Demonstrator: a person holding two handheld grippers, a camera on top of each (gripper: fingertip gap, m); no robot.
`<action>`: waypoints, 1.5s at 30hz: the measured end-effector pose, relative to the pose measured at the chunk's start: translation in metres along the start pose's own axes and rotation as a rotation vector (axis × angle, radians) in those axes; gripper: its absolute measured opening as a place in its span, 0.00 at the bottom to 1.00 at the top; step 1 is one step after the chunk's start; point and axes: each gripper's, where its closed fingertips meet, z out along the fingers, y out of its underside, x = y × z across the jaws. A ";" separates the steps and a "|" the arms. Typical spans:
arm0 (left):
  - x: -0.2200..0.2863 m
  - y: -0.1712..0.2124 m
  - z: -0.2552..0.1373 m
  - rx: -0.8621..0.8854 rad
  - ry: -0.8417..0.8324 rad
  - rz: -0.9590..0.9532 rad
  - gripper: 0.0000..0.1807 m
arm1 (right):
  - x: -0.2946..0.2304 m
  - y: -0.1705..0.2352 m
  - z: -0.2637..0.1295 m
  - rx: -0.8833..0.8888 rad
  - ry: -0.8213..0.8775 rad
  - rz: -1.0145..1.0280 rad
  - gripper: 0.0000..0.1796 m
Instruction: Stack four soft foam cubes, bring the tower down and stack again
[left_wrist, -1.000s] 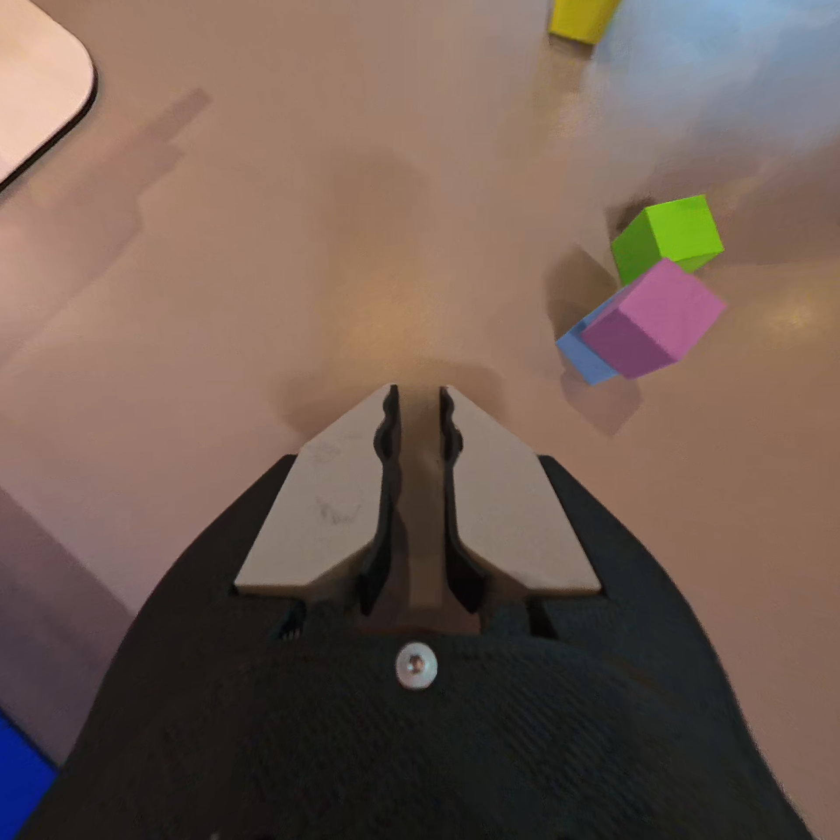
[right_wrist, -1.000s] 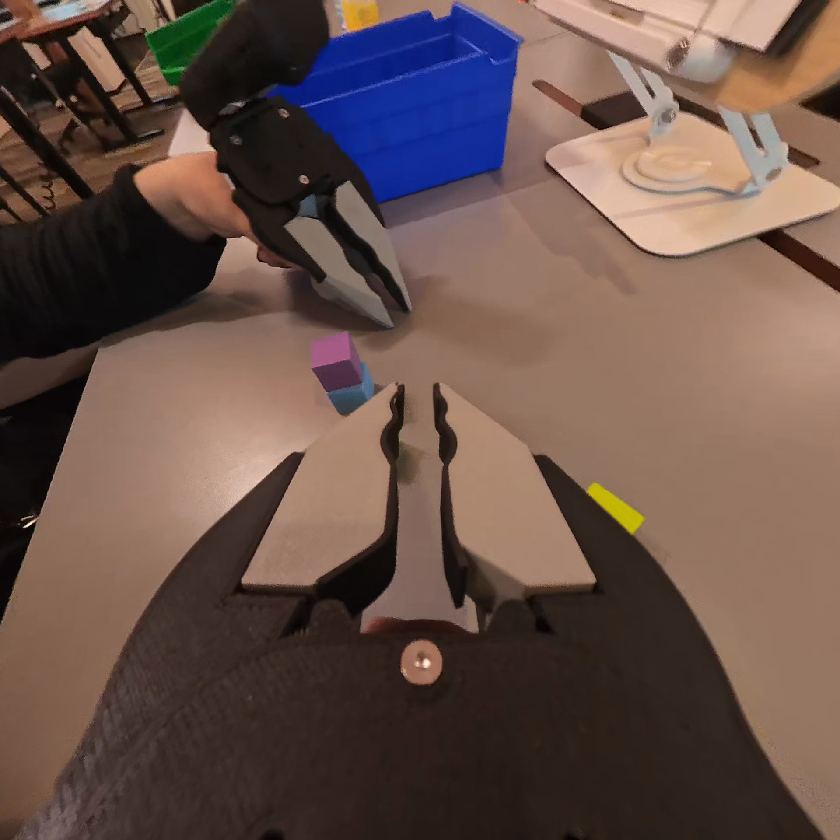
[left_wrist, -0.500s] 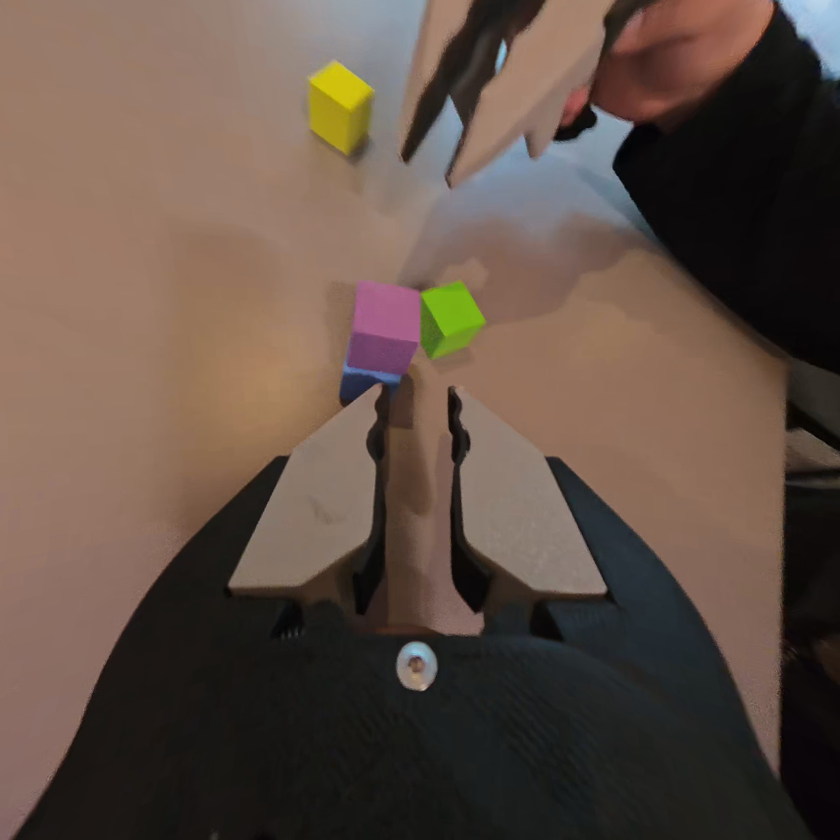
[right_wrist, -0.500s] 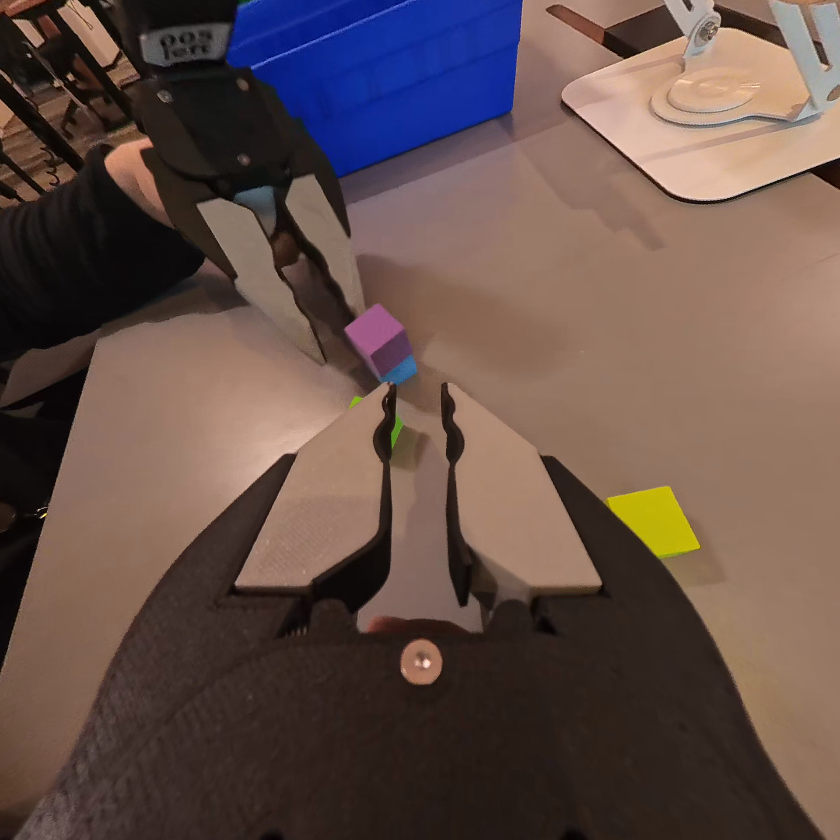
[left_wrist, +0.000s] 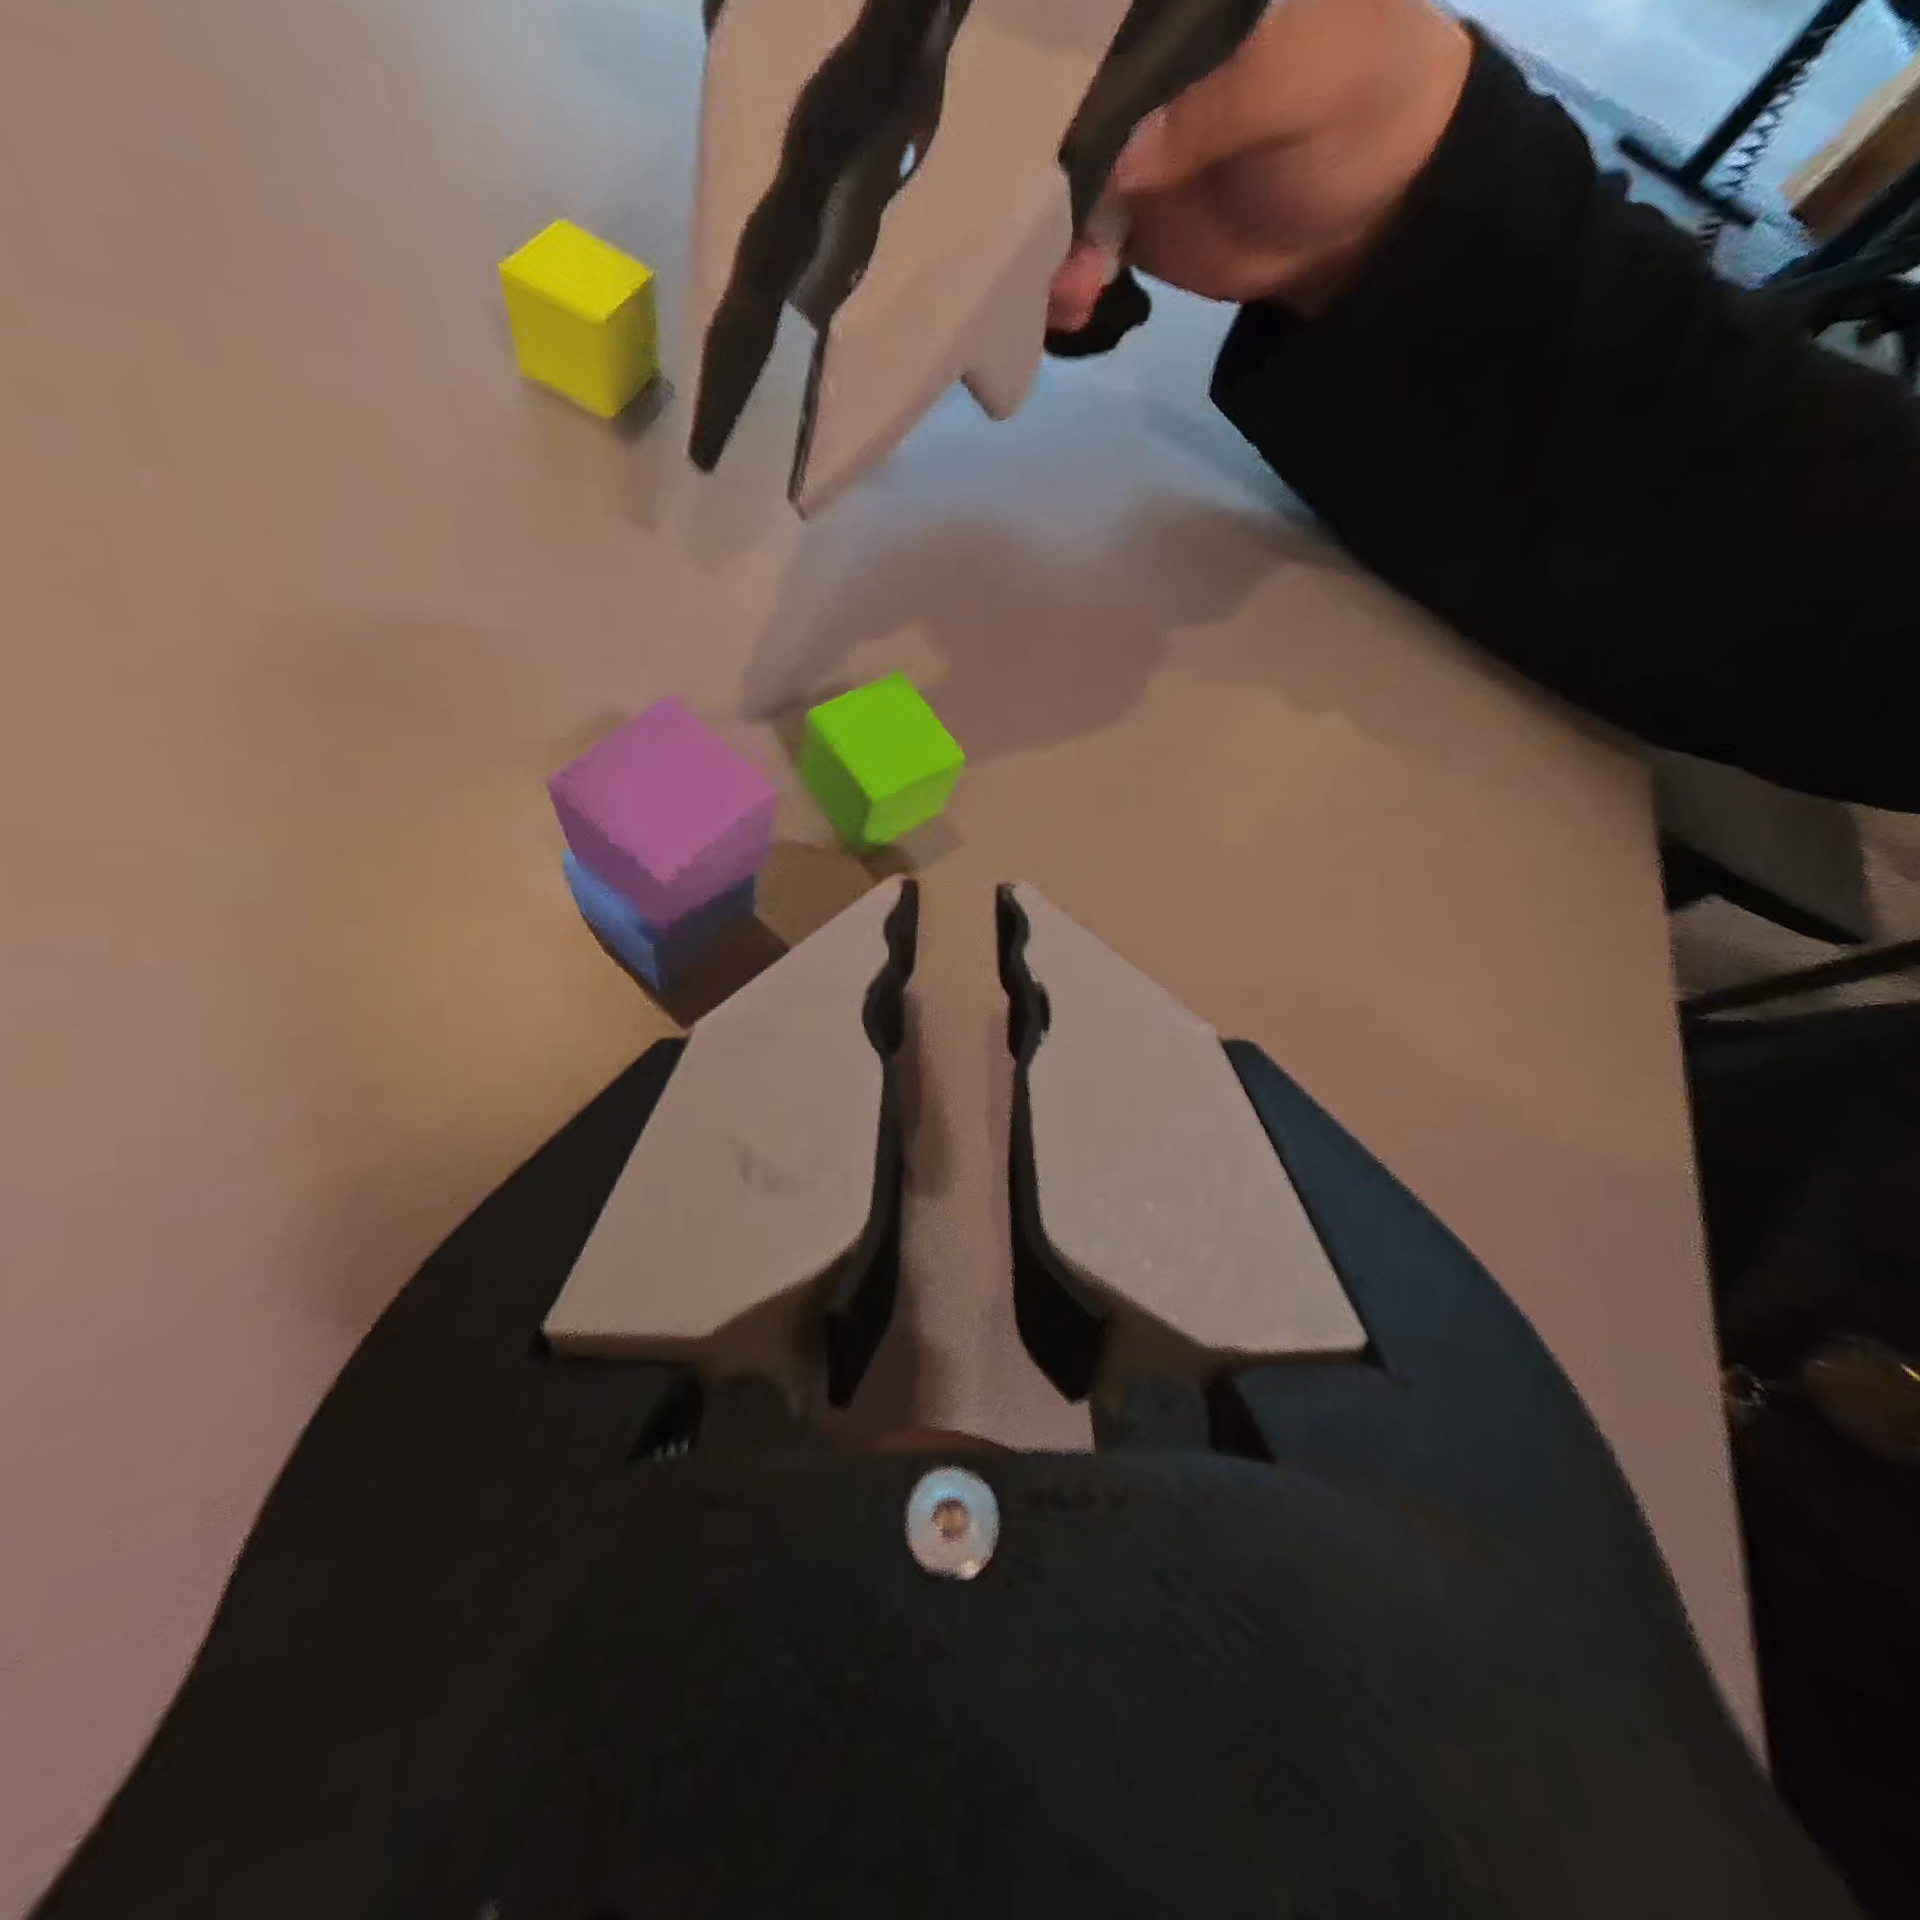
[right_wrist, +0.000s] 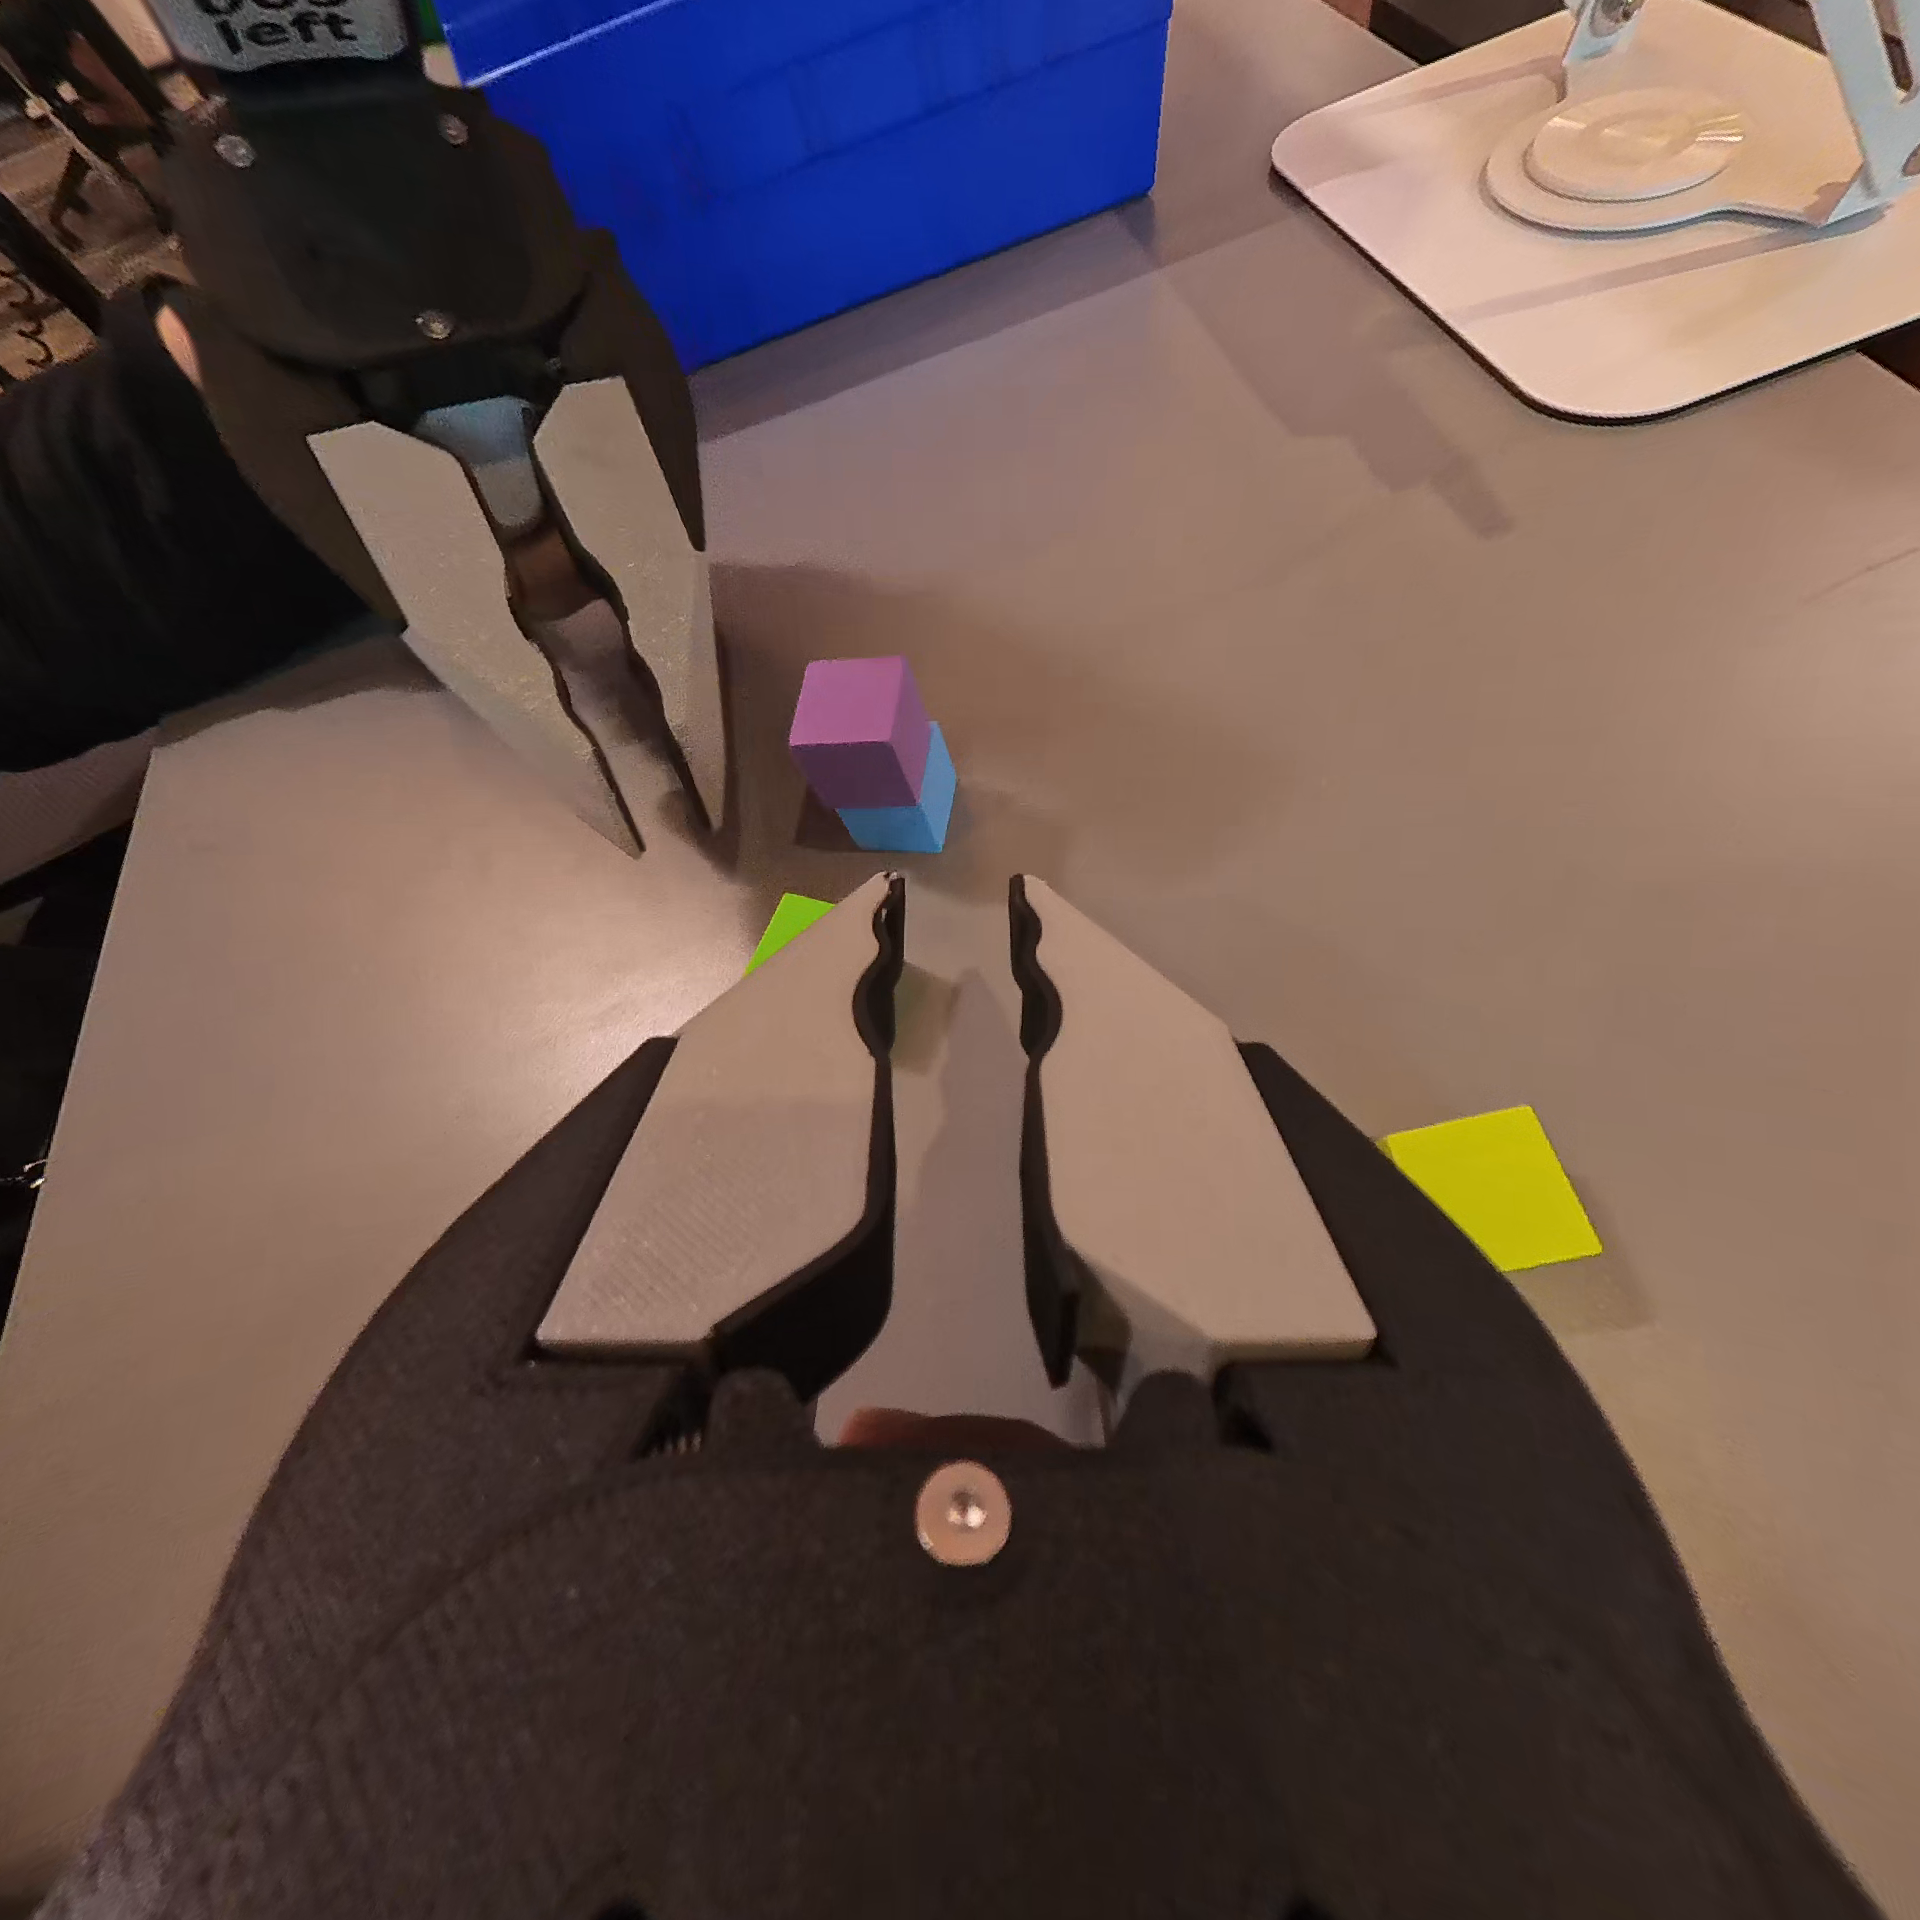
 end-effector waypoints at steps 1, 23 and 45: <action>-0.008 -0.005 0.001 0.019 -0.066 0.013 0.07 | 0.000 0.000 0.000 -0.001 0.001 -0.002 0.10; -0.090 0.024 -0.013 -0.070 -0.475 -0.076 0.14 | -0.018 0.005 0.006 -0.034 -0.095 -0.018 0.13; -0.088 0.024 -0.012 -0.072 -0.468 -0.063 0.14 | -0.015 -0.054 -0.022 0.245 0.060 -0.125 0.07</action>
